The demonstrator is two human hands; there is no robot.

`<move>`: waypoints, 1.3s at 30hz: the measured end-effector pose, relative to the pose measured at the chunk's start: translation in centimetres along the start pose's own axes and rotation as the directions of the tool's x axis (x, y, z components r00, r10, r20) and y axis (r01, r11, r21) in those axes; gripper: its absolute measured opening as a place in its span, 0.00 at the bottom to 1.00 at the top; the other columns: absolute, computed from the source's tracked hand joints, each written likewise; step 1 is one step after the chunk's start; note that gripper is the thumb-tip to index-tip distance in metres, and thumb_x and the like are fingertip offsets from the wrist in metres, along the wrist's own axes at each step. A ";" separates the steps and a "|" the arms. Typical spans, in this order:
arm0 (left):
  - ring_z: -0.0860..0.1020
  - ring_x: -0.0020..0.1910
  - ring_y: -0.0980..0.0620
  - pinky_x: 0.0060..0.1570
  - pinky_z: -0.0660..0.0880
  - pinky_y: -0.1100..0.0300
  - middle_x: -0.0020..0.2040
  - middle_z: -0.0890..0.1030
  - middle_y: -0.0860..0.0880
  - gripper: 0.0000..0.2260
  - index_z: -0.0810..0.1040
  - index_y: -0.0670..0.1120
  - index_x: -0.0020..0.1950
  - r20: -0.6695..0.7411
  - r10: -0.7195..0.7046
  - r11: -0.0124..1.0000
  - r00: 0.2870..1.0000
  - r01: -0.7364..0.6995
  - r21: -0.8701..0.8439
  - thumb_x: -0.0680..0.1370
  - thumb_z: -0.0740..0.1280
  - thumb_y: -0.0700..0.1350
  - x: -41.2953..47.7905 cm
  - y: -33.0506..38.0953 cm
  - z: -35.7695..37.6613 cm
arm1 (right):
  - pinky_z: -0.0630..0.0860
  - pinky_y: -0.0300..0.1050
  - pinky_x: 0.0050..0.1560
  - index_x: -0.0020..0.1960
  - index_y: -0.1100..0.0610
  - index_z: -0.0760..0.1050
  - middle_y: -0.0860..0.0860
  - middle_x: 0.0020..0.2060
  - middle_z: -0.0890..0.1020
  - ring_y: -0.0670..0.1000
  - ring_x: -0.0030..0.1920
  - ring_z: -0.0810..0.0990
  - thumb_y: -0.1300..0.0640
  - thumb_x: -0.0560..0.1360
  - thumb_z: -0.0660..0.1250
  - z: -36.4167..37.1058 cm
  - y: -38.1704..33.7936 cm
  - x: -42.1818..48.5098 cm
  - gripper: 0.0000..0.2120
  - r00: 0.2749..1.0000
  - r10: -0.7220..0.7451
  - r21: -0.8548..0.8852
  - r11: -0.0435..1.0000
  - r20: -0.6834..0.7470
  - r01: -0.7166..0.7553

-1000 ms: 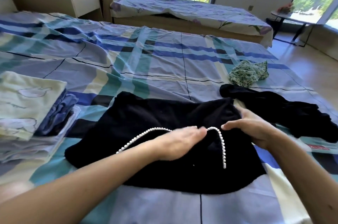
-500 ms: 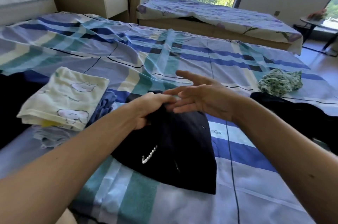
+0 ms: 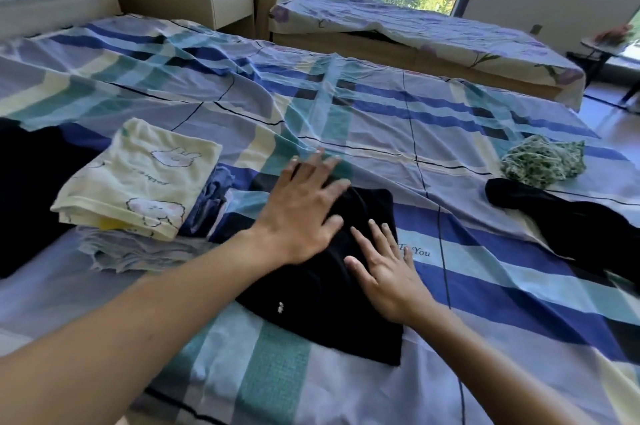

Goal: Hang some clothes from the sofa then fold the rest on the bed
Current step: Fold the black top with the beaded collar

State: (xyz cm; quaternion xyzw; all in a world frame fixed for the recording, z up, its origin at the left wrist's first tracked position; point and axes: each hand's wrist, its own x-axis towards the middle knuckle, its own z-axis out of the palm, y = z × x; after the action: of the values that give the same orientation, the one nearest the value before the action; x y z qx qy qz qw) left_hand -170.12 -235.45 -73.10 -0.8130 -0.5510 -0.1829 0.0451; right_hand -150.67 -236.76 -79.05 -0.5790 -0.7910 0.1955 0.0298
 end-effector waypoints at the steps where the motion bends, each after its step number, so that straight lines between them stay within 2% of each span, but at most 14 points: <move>1: 0.51 0.81 0.47 0.79 0.48 0.44 0.81 0.58 0.48 0.27 0.68 0.53 0.76 0.117 0.017 0.997 0.993 -0.027 0.079 0.79 0.57 0.61 -0.1 0.3 0.8 | 0.37 0.59 0.78 0.82 0.41 0.46 0.47 0.82 0.41 0.47 0.80 0.33 0.38 0.83 0.50 0.1 0.1 -0.1 0.29 1.000 0.004 -0.002 1.000 -0.010 -0.004; 4: 0.42 0.82 0.51 0.78 0.40 0.42 0.83 0.50 0.49 0.31 0.60 0.54 0.80 0.478 -0.083 0.996 0.875 0.051 0.079 0.81 0.52 0.67 -0.3 -0.7 2.8 | 0.38 0.59 0.79 0.82 0.41 0.46 0.47 0.82 0.41 0.47 0.80 0.34 0.37 0.83 0.50 -0.2 0.3 -0.3 0.30 1.000 0.019 0.014 1.000 0.010 -0.019; 6: 0.38 0.81 0.53 0.77 0.36 0.40 0.83 0.46 0.50 0.33 0.54 0.54 0.82 0.555 -0.091 0.994 0.827 0.113 -0.005 0.81 0.52 0.68 0.3 -1.9 3.8 | 0.39 0.59 0.79 0.82 0.41 0.46 0.47 0.82 0.41 0.47 0.80 0.34 0.36 0.83 0.50 -0.1 0.3 -0.5 0.30 1.000 0.022 0.026 0.999 0.013 -0.023; 10: 0.36 0.80 0.57 0.77 0.35 0.39 0.83 0.47 0.54 0.33 0.52 0.52 0.82 0.500 -0.078 0.981 0.862 0.157 -0.117 0.81 0.56 0.65 1.4 -3.4 4.4 | 0.41 0.60 0.79 0.82 0.41 0.47 0.47 0.82 0.43 0.47 0.80 0.35 0.36 0.83 0.50 0.1 0.2 -0.7 0.30 1.000 0.016 0.047 0.999 0.000 -0.016; 12: 0.35 0.80 0.56 0.77 0.36 0.38 0.83 0.45 0.55 0.34 0.51 0.52 0.82 0.457 -0.083 0.984 0.886 0.146 -0.104 0.81 0.57 0.64 1.5 -3.3 4.7 | 0.46 0.60 0.79 0.81 0.42 0.52 0.49 0.82 0.50 0.49 0.81 0.43 0.36 0.82 0.52 -0.4 0.2 -0.4 0.30 1.000 0.016 0.061 0.998 0.006 -0.016; 15: 0.33 0.79 0.53 0.76 0.36 0.37 0.82 0.39 0.55 0.36 0.49 0.53 0.83 0.422 -0.098 0.990 0.901 0.130 -0.050 0.80 0.58 0.65 1.3 -3.0 5.0 | 0.65 0.55 0.72 0.73 0.48 0.70 0.53 0.70 0.72 0.55 0.73 0.67 0.39 0.79 0.62 -2.6 0.2 1.8 0.25 0.984 0.051 0.135 0.990 -0.173 -0.028; 18: 0.33 0.79 0.53 0.77 0.37 0.38 0.82 0.38 0.54 0.36 0.50 0.53 0.83 0.404 -0.091 0.991 0.910 0.122 -0.050 0.80 0.58 0.65 0.9 -2.8 4.8 | 0.66 0.52 0.69 0.71 0.53 0.72 0.55 0.66 0.75 0.58 0.69 0.69 0.51 0.79 0.65 -5.2 0.1 5.6 0.21 0.945 0.045 0.155 0.988 -0.323 0.006; 22: 0.31 0.79 0.52 0.77 0.36 0.38 0.82 0.38 0.53 0.37 0.51 0.52 0.82 0.315 -0.114 0.992 0.942 0.123 -0.009 0.79 0.56 0.67 0.1 -2.9 5.0 | 0.66 0.53 0.71 0.76 0.51 0.66 0.55 0.69 0.76 0.59 0.72 0.69 0.60 0.79 0.63 -7.0 0.0 11.1 0.26 0.993 -0.031 0.037 0.999 -0.111 0.035; 24: 0.30 0.79 0.51 0.77 0.36 0.39 0.82 0.37 0.52 0.39 0.51 0.51 0.82 0.281 -0.120 0.992 0.952 0.122 0.010 0.77 0.52 0.69 -0.2 -2.8 5.0 | 0.72 0.53 0.67 0.71 0.50 0.73 0.54 0.63 0.81 0.58 0.66 0.76 0.58 0.79 0.66 -7.0 0.4 13.3 0.21 0.998 -0.042 -0.024 0.999 -0.045 0.041; 27: 0.29 0.78 0.51 0.77 0.34 0.40 0.82 0.36 0.52 0.38 0.49 0.52 0.83 0.314 -0.094 0.996 0.945 0.091 0.025 0.77 0.49 0.70 -0.6 -2.9 4.7 | 0.77 0.51 0.59 0.57 0.50 0.82 0.53 0.54 0.85 0.56 0.57 0.82 0.57 0.76 0.70 -7.4 1.1 15.0 0.10 0.994 -0.040 -0.010 0.999 -0.103 0.039; 31: 0.33 0.80 0.51 0.78 0.37 0.40 0.82 0.38 0.54 0.35 0.49 0.54 0.83 0.393 -0.099 0.993 0.914 0.115 -0.016 0.80 0.52 0.68 -0.6 -3.7 4.7 | 0.77 0.50 0.58 0.48 0.46 0.81 0.55 0.51 0.85 0.59 0.56 0.81 0.57 0.74 0.68 -7.5 2.4 14.5 0.07 0.946 0.133 0.066 0.991 -0.297 -0.118; 34: 0.35 0.80 0.52 0.78 0.42 0.40 0.82 0.38 0.55 0.35 0.49 0.56 0.82 0.436 -0.121 0.983 0.892 0.168 -0.070 0.80 0.53 0.68 -0.4 -4.0 4.9 | 0.69 0.51 0.65 0.59 0.52 0.78 0.57 0.59 0.80 0.60 0.65 0.75 0.55 0.76 0.68 -5.8 2.2 12.6 0.11 0.911 0.155 0.037 0.988 -0.382 -0.153; 37: 0.39 0.81 0.48 0.77 0.50 0.38 0.82 0.37 0.52 0.35 0.51 0.56 0.82 0.423 -0.209 0.967 0.882 0.251 -0.046 0.79 0.55 0.69 -0.4 -3.3 4.3 | 0.63 0.53 0.70 0.69 0.53 0.71 0.59 0.64 0.71 0.61 0.70 0.67 0.52 0.76 0.69 -3.9 1.3 8.8 0.22 0.880 0.222 0.242 0.962 -0.420 -0.127; 39: 0.50 0.80 0.40 0.73 0.63 0.40 0.82 0.42 0.45 0.35 0.55 0.55 0.80 0.377 -0.360 0.920 0.853 0.391 -0.007 0.78 0.58 0.69 -0.4 -2.1 3.4 | 0.65 0.49 0.70 0.71 0.50 0.67 0.57 0.64 0.67 0.58 0.68 0.67 0.52 0.75 0.71 -2.9 1.1 5.7 0.26 0.895 0.244 0.379 0.921 -0.372 -0.093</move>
State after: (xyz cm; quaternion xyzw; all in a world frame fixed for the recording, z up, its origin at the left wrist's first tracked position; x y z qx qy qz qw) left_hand -171.32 -234.03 -76.66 -0.7106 -0.6894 -0.0551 -0.1297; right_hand -150.78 -230.46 -77.78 -0.6596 -0.6648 0.2088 0.2817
